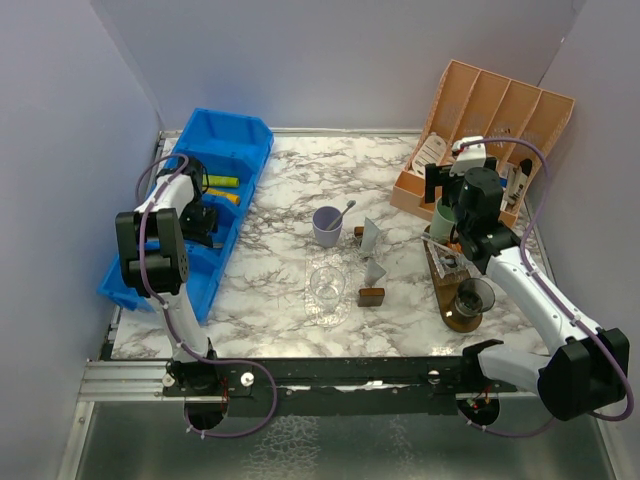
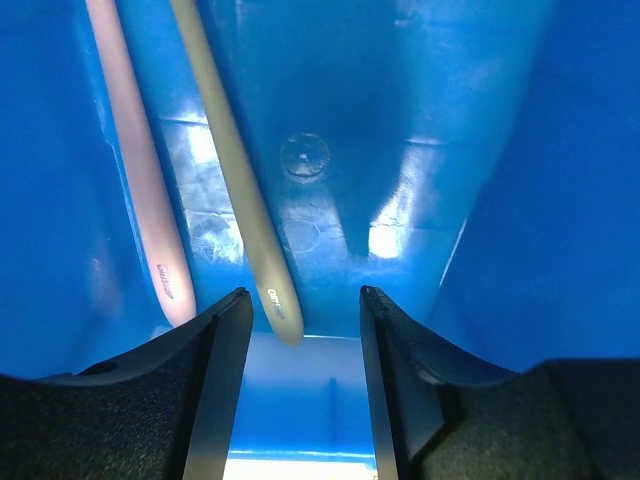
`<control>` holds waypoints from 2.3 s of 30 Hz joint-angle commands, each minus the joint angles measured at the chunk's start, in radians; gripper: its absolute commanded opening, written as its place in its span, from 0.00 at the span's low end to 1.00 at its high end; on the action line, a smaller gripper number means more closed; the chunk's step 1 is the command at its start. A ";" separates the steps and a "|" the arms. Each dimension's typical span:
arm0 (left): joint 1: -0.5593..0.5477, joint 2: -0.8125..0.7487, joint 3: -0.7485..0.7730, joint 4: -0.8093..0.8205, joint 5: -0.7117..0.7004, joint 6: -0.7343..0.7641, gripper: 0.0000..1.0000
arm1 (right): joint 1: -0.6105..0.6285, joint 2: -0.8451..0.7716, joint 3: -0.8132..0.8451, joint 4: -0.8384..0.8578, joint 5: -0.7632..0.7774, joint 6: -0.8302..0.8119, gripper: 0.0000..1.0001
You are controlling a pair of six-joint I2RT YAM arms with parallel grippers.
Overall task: Prepare toiletry sets of a toothbrush and toothpaste on the tray
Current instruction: Pick up the toothbrush from the storage box.
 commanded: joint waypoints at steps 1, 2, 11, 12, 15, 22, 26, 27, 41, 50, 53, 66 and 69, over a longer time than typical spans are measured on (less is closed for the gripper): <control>0.004 0.024 -0.018 -0.025 -0.008 -0.038 0.50 | -0.008 -0.014 0.001 0.036 0.009 -0.004 0.91; 0.004 0.031 -0.022 -0.017 -0.009 -0.039 0.50 | -0.008 -0.013 0.001 0.037 0.009 -0.005 0.91; 0.027 0.046 -0.104 0.065 -0.056 -0.057 0.45 | -0.008 -0.017 0.003 0.032 0.017 -0.015 0.91; 0.031 0.049 -0.112 0.085 -0.064 -0.048 0.42 | -0.008 -0.017 0.004 0.031 0.016 -0.014 0.91; 0.039 0.060 -0.116 0.126 -0.075 -0.025 0.23 | -0.008 -0.015 0.004 0.029 0.017 -0.015 0.91; 0.034 0.053 -0.103 0.167 -0.047 -0.016 0.03 | -0.008 -0.015 0.004 0.026 0.016 -0.009 0.92; 0.035 0.023 -0.080 0.165 -0.045 -0.003 0.00 | -0.008 -0.014 0.006 0.024 0.017 -0.007 0.91; 0.035 0.014 -0.074 0.165 -0.046 0.003 0.00 | -0.008 -0.013 0.006 0.024 0.017 -0.006 0.91; 0.035 -0.109 -0.084 0.136 -0.065 -0.020 0.00 | -0.008 -0.011 0.006 0.020 0.011 -0.001 0.91; 0.034 -0.156 -0.044 0.105 -0.081 -0.024 0.00 | -0.008 -0.014 0.002 0.026 0.005 0.001 0.91; 0.036 -0.179 -0.044 0.094 -0.088 -0.023 0.00 | -0.008 -0.015 0.002 0.025 0.000 0.002 0.91; 0.036 -0.302 -0.035 0.102 -0.106 0.024 0.00 | -0.004 -0.024 0.005 0.020 -0.047 0.016 0.91; 0.037 -0.355 -0.060 0.155 -0.103 0.042 0.00 | 0.003 -0.031 0.002 0.020 -0.054 0.016 0.91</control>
